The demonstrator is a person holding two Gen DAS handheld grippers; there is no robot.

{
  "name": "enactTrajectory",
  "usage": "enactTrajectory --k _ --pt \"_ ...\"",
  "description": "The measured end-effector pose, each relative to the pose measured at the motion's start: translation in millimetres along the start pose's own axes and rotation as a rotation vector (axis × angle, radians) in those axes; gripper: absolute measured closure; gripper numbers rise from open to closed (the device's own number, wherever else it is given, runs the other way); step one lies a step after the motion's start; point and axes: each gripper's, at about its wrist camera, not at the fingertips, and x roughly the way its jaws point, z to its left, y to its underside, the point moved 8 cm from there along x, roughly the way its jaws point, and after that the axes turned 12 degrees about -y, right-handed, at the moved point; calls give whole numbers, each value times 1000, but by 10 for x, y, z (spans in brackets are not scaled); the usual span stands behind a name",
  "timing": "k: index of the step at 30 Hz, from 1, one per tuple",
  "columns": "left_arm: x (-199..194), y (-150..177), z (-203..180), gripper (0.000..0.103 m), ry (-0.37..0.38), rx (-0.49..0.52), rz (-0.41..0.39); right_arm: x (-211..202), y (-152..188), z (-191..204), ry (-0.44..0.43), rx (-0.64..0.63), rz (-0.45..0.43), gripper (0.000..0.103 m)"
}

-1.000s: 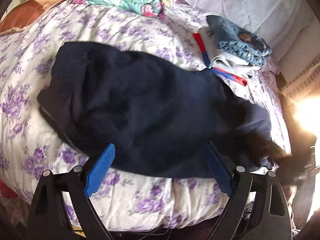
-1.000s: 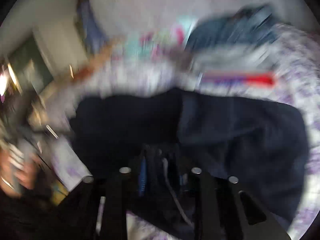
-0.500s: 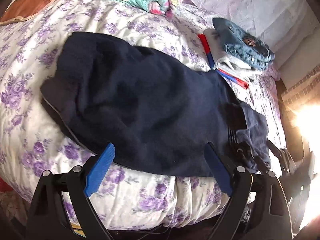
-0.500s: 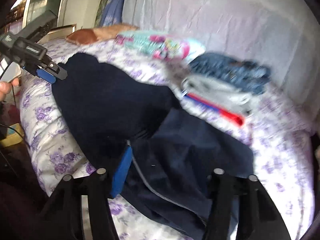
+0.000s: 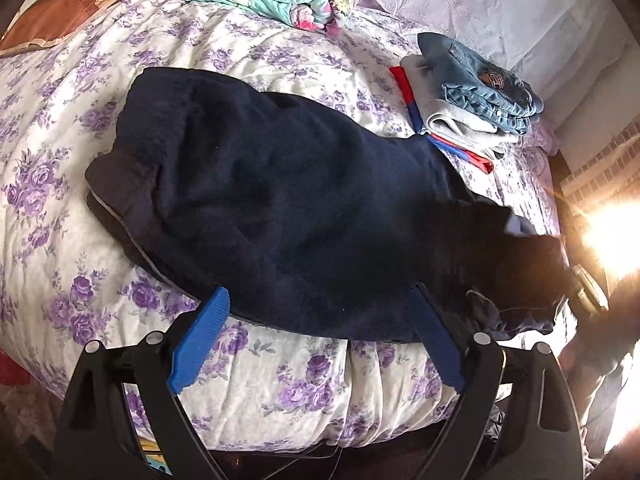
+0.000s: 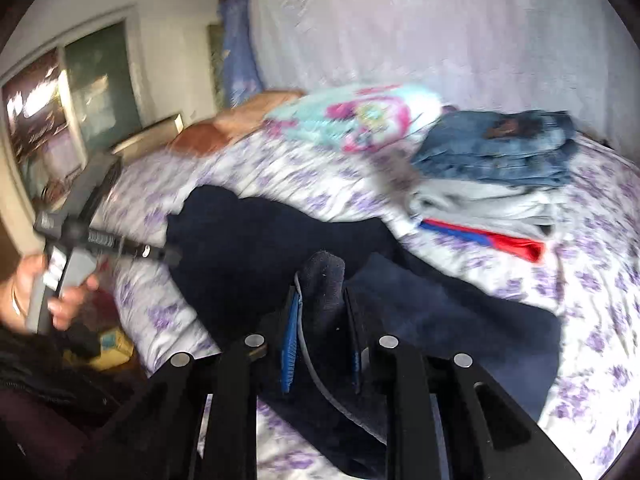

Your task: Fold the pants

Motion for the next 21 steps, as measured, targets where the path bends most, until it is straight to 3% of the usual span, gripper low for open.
enactTrajectory --k 4,12,13,15,17,18,20,21 --pt "16 21 -10 15 -1 4 0 539 547 -44 94 -61 204 78" --pt "3 8 70 15 -12 -12 -8 195 466 37 95 -97 110 70" --pt "-5 0 81 15 -14 -13 -13 230 480 5 72 -66 121 70" --pt "-21 3 124 15 -5 -34 -10 484 676 -102 47 -4 223 70" --pt "-78 16 219 15 5 -70 -17 439 649 -56 72 -48 203 69" --pt "-137 20 337 15 6 -112 -34 374 601 -37 66 -34 180 64" --pt "-225 35 589 15 18 -211 -48 98 458 81 11 -15 70 40" --pt "-252 42 725 15 34 -270 -45 -55 395 133 9 -23 7 20"
